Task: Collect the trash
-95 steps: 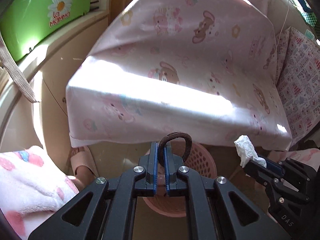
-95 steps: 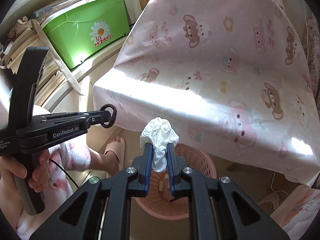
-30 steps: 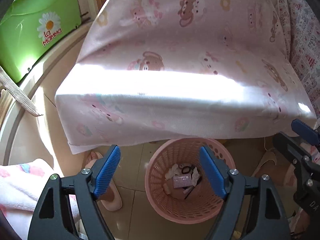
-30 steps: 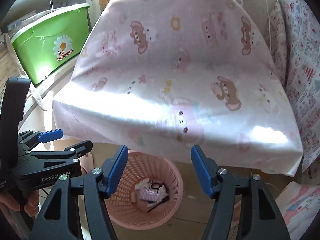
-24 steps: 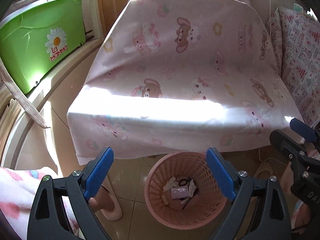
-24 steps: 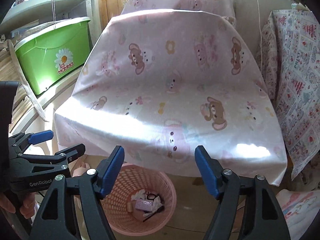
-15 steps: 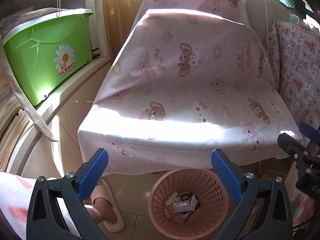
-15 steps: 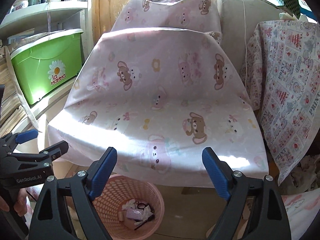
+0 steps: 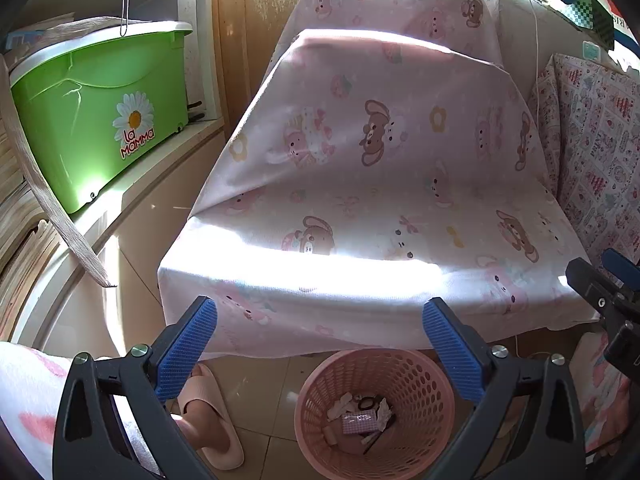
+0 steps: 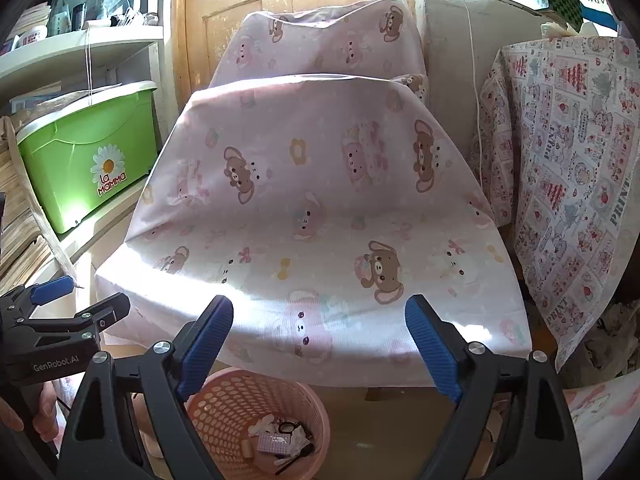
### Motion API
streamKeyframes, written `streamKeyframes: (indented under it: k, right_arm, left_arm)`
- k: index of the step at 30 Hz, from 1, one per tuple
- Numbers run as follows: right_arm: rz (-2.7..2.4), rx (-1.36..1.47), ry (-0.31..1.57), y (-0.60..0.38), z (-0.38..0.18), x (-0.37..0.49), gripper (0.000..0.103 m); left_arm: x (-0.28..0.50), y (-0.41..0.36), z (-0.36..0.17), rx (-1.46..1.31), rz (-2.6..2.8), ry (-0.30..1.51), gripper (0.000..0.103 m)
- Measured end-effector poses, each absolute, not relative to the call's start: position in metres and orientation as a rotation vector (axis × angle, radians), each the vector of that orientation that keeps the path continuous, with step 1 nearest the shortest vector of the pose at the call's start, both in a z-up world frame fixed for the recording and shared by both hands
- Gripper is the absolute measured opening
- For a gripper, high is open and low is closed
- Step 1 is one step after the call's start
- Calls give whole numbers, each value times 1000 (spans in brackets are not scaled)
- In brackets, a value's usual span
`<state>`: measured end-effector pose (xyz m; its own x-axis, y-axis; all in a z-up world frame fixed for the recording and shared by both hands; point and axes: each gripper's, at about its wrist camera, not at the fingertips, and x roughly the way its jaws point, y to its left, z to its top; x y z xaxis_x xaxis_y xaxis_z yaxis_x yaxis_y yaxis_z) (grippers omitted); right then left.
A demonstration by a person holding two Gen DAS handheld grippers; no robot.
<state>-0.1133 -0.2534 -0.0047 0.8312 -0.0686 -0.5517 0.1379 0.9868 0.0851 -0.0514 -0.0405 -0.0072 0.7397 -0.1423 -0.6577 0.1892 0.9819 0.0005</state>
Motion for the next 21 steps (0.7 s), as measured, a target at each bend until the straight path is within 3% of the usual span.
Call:
streamKeyframes:
  k: [21]
  right_arm:
    - [-117, 77, 559, -250, -2, -110, 89]
  left_arm:
    - [-47, -42, -8, 72, -169, 700, 102]
